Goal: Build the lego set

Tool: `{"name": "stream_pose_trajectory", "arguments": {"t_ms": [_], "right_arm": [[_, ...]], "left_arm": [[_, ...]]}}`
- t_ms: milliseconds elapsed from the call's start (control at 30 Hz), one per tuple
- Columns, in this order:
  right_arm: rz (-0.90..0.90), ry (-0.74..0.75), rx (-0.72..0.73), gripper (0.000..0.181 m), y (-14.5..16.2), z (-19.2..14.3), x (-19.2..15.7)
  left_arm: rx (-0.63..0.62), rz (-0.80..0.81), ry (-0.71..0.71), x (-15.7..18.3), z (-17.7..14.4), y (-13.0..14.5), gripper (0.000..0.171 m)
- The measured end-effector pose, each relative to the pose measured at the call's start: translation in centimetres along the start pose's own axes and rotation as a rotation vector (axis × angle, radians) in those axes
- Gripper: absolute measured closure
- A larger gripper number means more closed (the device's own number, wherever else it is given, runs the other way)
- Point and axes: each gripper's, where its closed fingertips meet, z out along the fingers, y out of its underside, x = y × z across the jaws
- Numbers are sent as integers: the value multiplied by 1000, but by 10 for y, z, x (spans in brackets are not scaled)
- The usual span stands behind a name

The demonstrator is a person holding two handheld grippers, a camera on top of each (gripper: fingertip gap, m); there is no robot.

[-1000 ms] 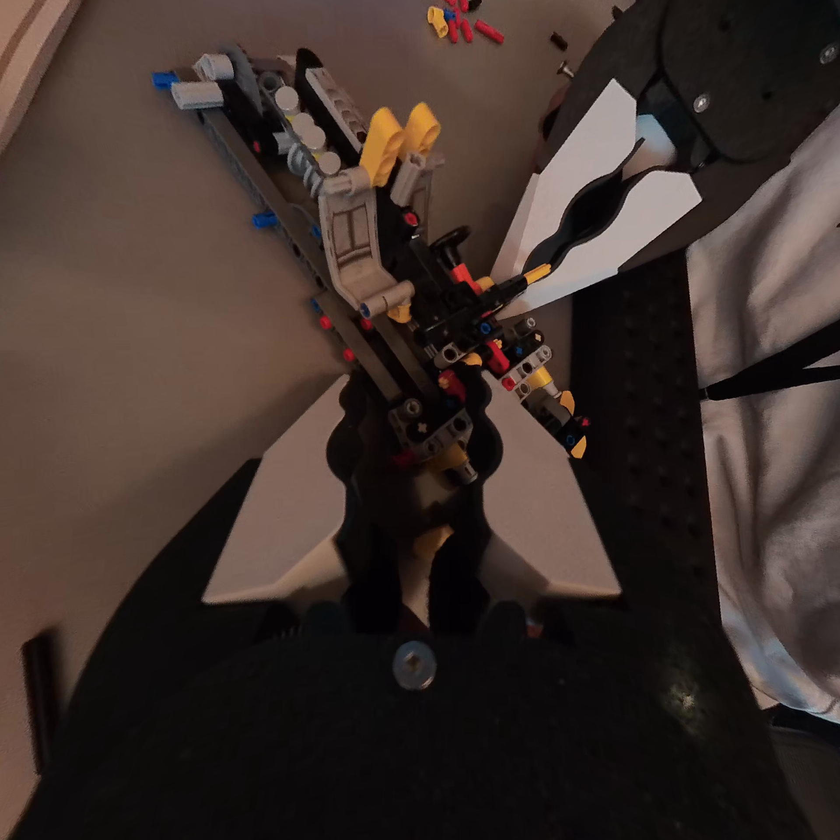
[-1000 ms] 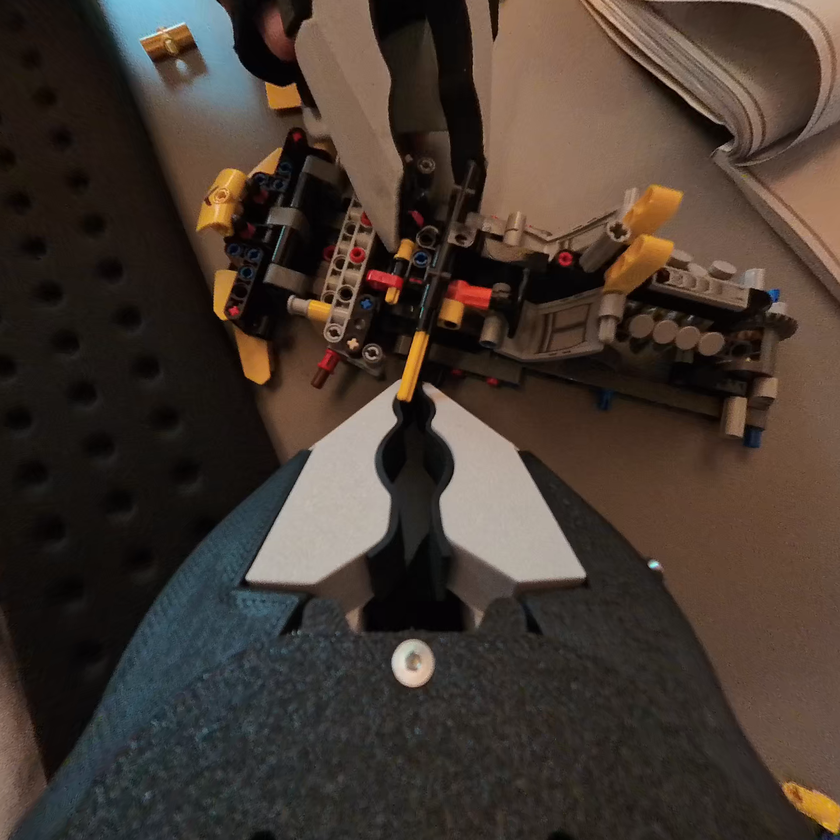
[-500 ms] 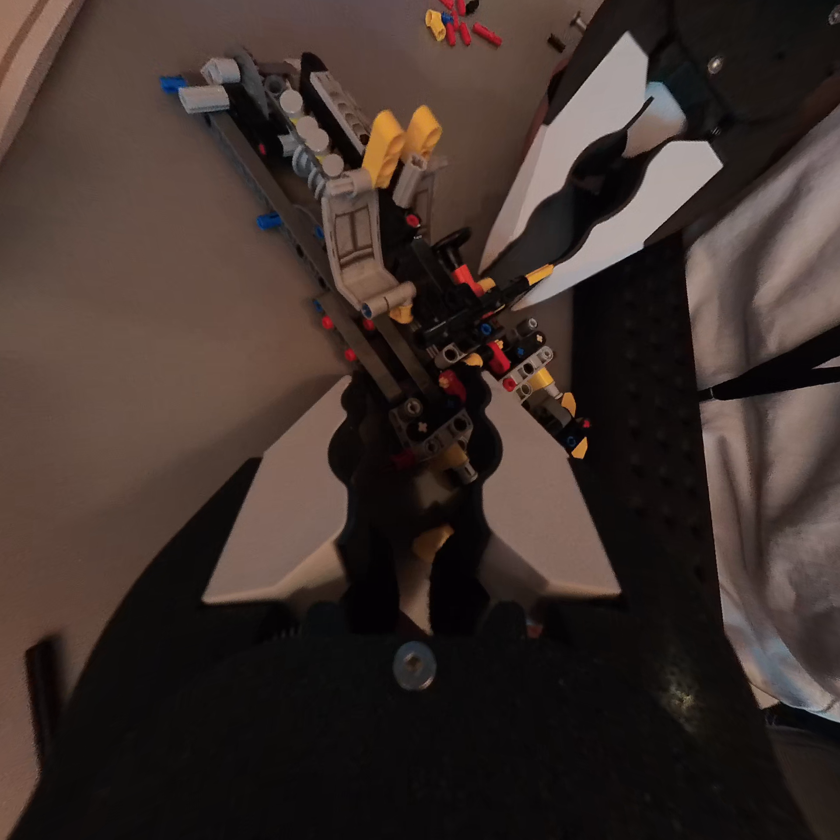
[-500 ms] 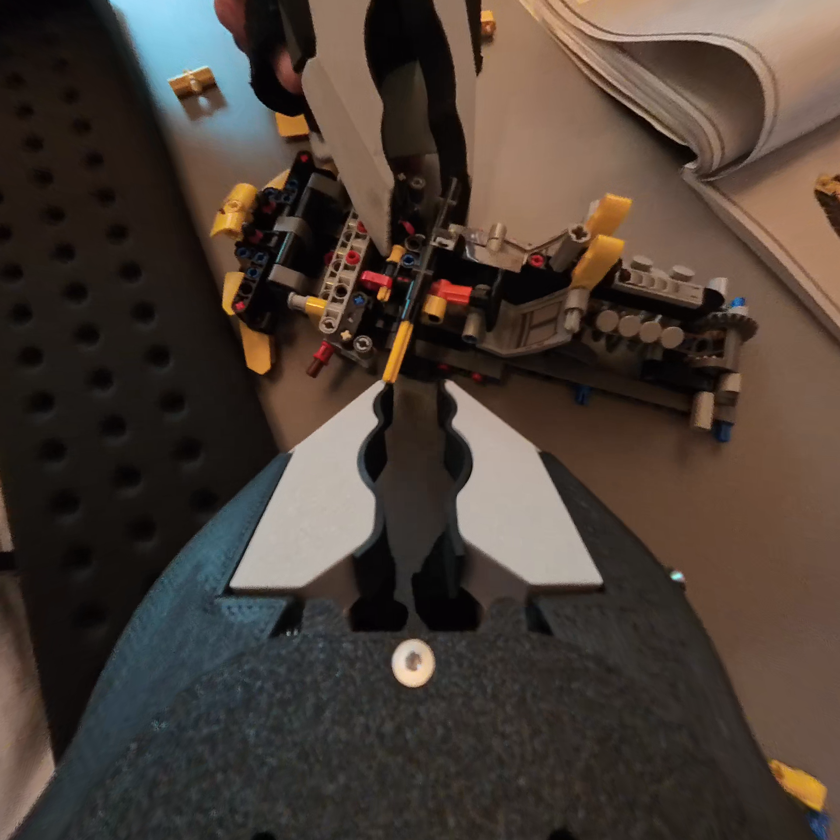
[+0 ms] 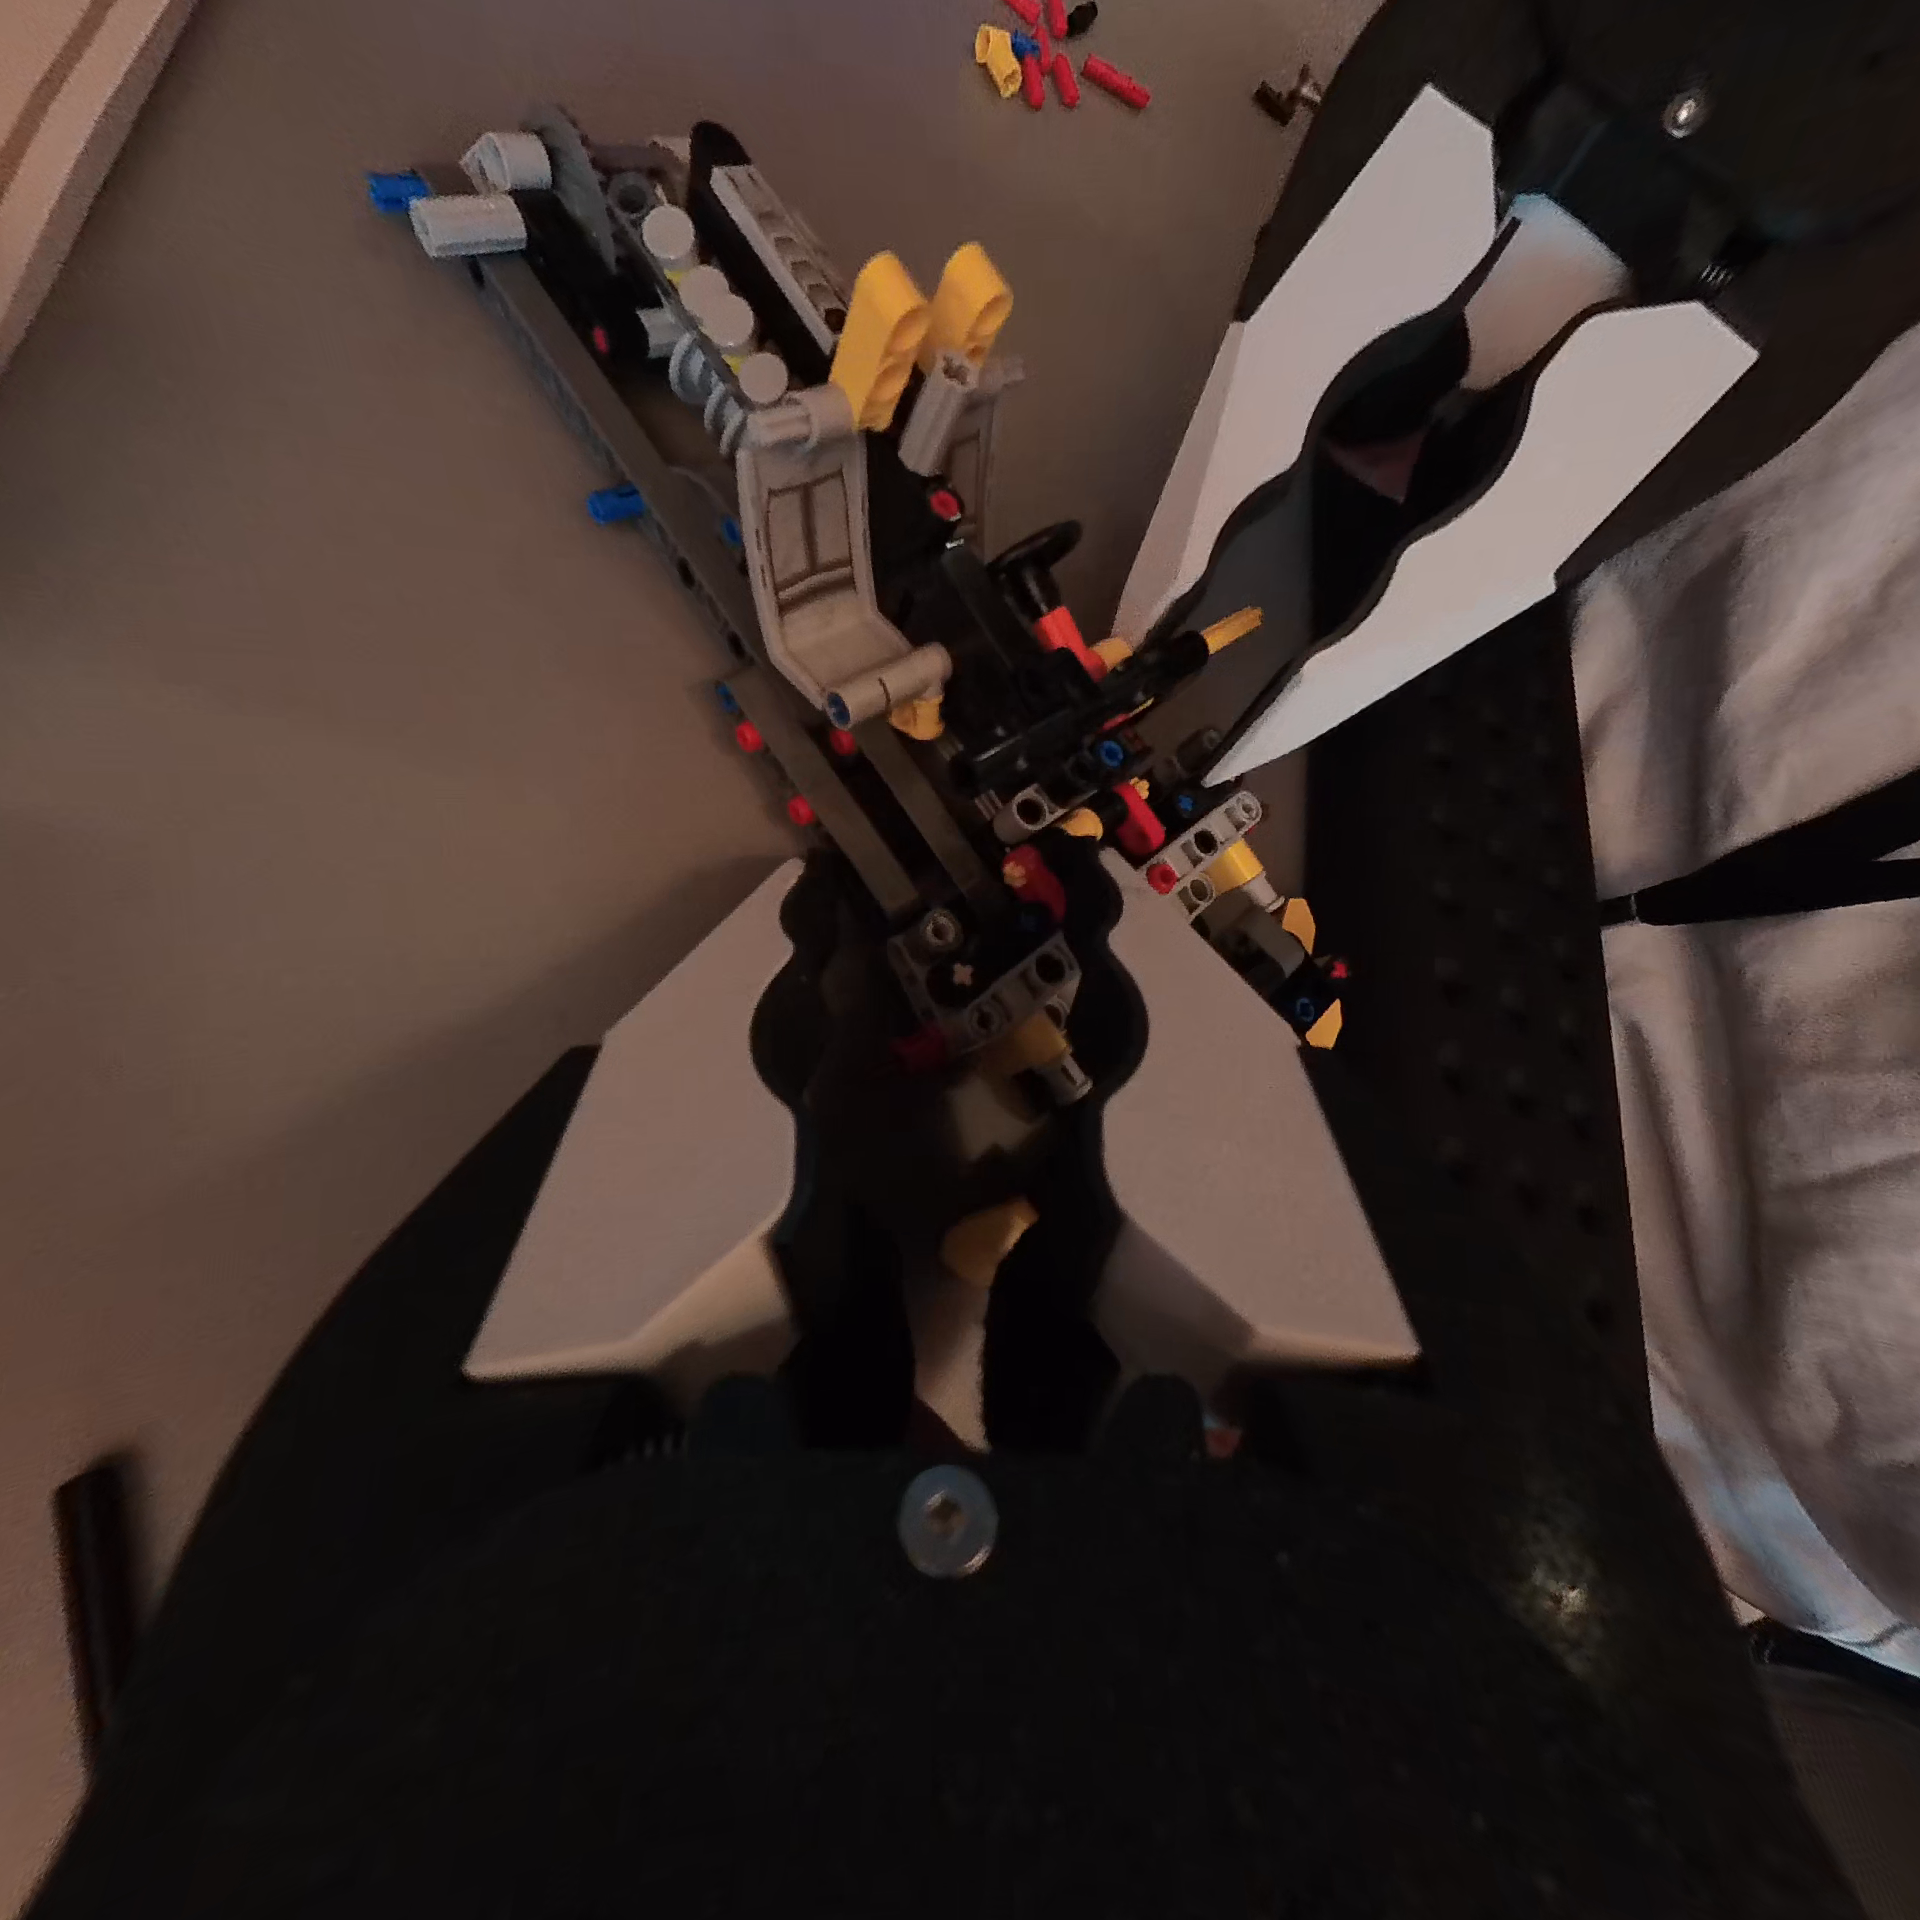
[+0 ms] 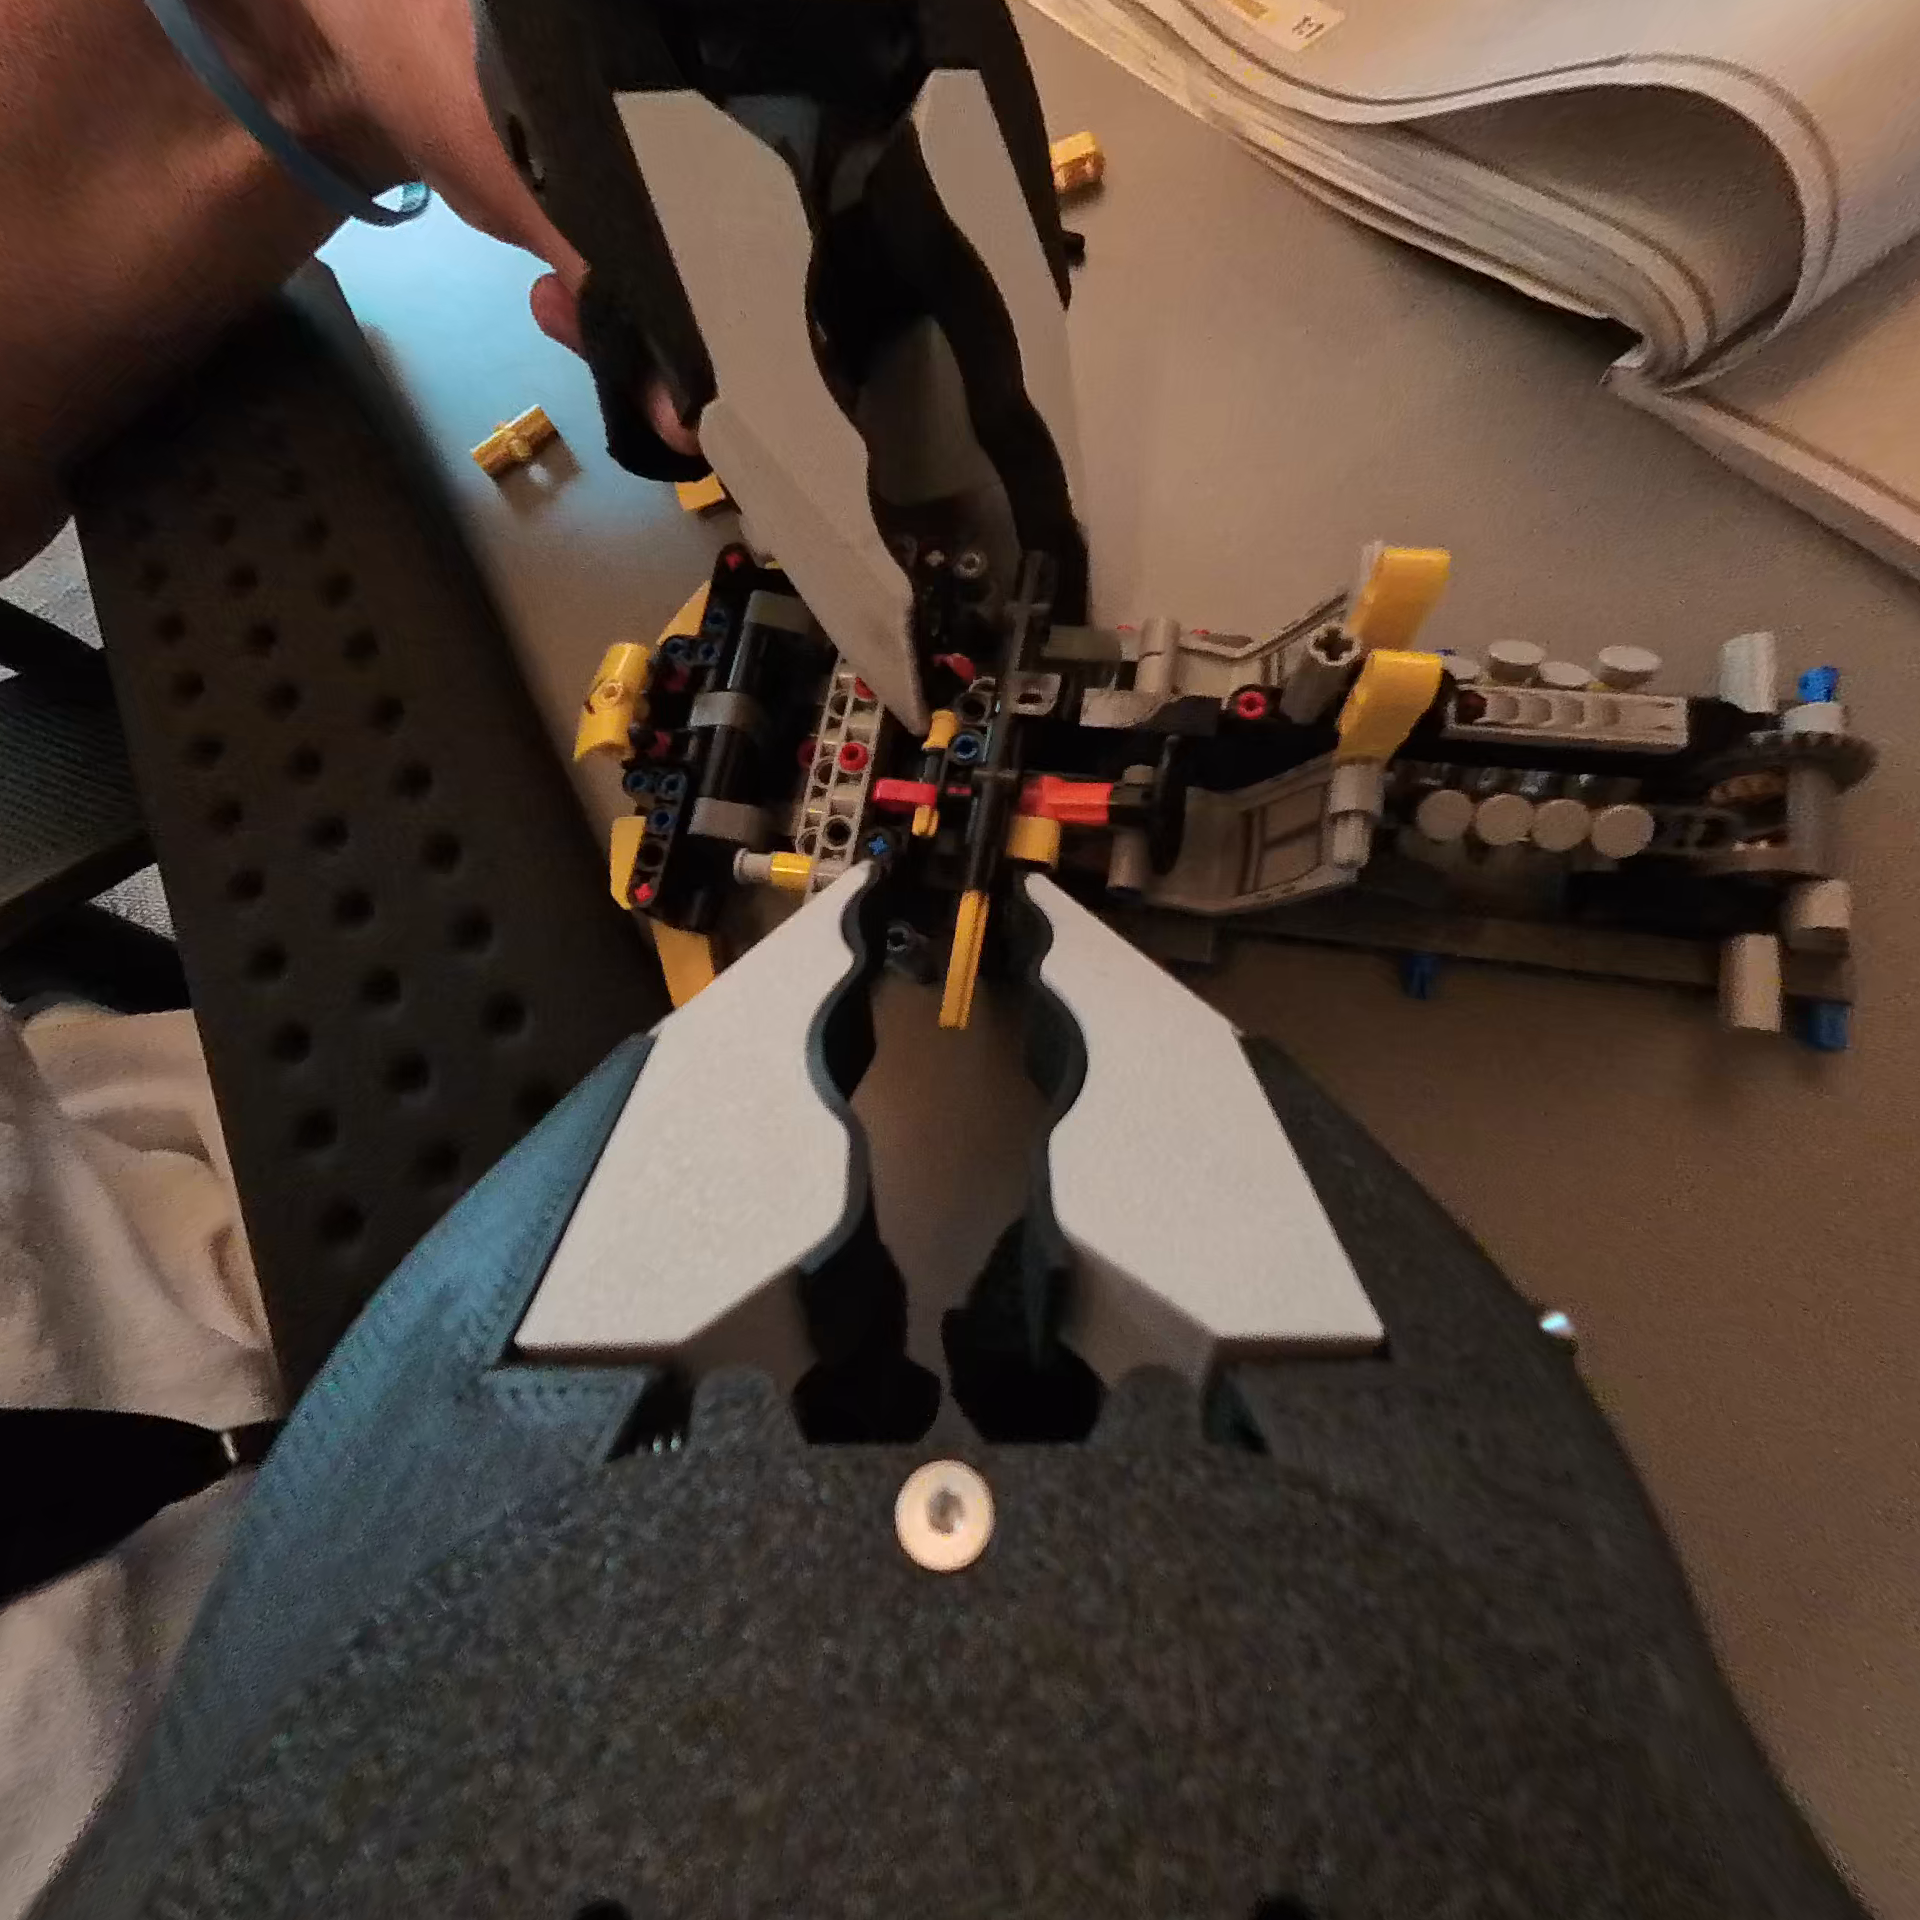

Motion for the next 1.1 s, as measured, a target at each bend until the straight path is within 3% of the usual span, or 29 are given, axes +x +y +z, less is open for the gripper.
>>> {"name": "stream_pose_trajectory", "arguments": {"t_ms": [333,467,700,800,933,1100], "right_arm": [[-79,44,-124,161,-1,0,0],[-82,26,-98,161,-1,-1,3],[28,-136,-13,155,5,-14,18],[4,-30,13,168,5,-14,36],[17,150,7,174,-1,-17,60],[10,239,33,175,-7,-11,74]], "left_arm": [[-15,31,-21,1,2,0,129],[-22,46,-26,-2,3,-3,129],[-77,84,35,-20,9,-20,129],[-82,94,49,-28,13,-29,129],[-89,112,-46,-43,13,-45,129],[31,136,-206,-42,-9,-73,127]]}}
